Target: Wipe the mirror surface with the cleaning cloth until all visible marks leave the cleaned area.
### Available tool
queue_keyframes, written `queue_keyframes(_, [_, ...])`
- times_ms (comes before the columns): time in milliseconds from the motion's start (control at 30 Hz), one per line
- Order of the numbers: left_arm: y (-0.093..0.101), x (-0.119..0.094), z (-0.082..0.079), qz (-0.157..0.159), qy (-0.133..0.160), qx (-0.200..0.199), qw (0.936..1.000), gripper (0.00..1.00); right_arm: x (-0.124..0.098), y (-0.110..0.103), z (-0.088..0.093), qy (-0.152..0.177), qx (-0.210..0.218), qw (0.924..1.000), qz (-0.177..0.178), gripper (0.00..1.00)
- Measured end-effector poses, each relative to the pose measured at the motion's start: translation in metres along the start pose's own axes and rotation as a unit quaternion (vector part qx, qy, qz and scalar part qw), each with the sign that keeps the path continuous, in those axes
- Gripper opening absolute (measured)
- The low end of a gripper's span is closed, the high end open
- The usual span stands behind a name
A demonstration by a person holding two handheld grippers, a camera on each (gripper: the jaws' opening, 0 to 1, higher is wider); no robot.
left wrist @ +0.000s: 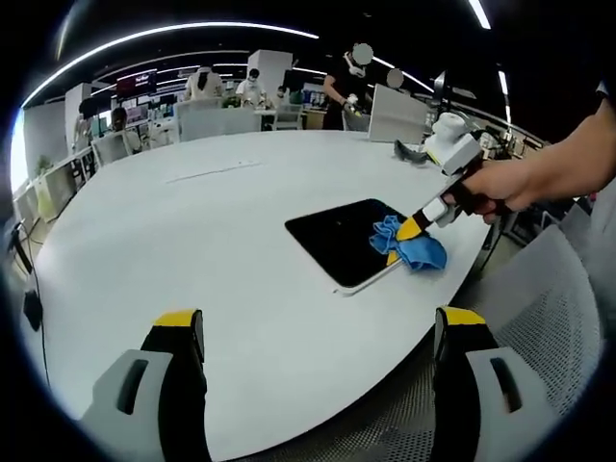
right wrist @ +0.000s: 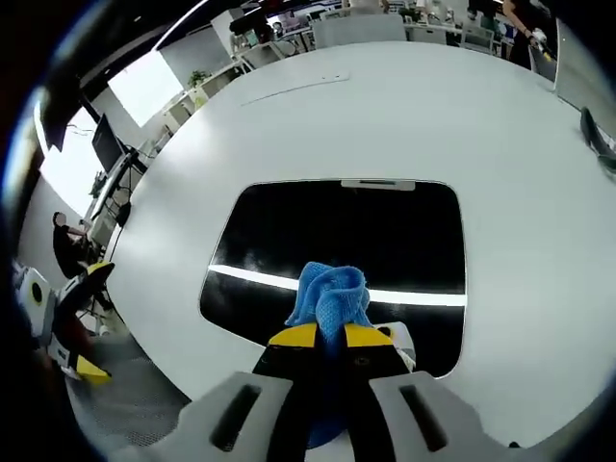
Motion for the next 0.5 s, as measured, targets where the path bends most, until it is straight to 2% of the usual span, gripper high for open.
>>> queue_keyframes(133, [0.0019,0.0006,-0.0011,0.008,0.007,0.004,0.9999,0.99,-0.0011,-0.0008,0.0022,0.002,0.002,1.0000,-0.001,0.02])
queue_keyframes(200, [0.0028,-0.0005,-0.0029,0.016,0.015,-0.017,0.9996,0.99,-0.0020,-0.0030,0.0042,-0.002,-0.007,1.0000,-0.001,0.02])
queue_keyframes(267, [0.0018,-0.0002,-0.0049,0.013,0.025,-0.006,0.9996,0.99,-0.0024,-0.0040,0.0052,-0.002,-0.015,0.9999,0.000,0.02])
queue_keyframes(433, [0.0033,0.0002,-0.0047,0.011,0.021,0.001,0.9997,0.99,-0.0027,-0.0007,0.0046,-0.004,-0.014,0.9998,-0.011,0.02])
queue_keyframes(500, [0.0034,-0.0013,-0.0076,0.002,0.034,0.019,0.9993,0.99,-0.0021,0.0001,0.0039,-0.006,-0.014,0.9998,-0.014,0.02])
Point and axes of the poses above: the point that each gripper's makers call its tool centre point, and the gripper's own axes: x roughly forward along the fingers, y roughly to its right, z roughly out of its underside, the point moved 8 cm from there along -x, roughly backward along the fingers, and after that the axes turned 2 degrees about -x, right-handed, at the moved point
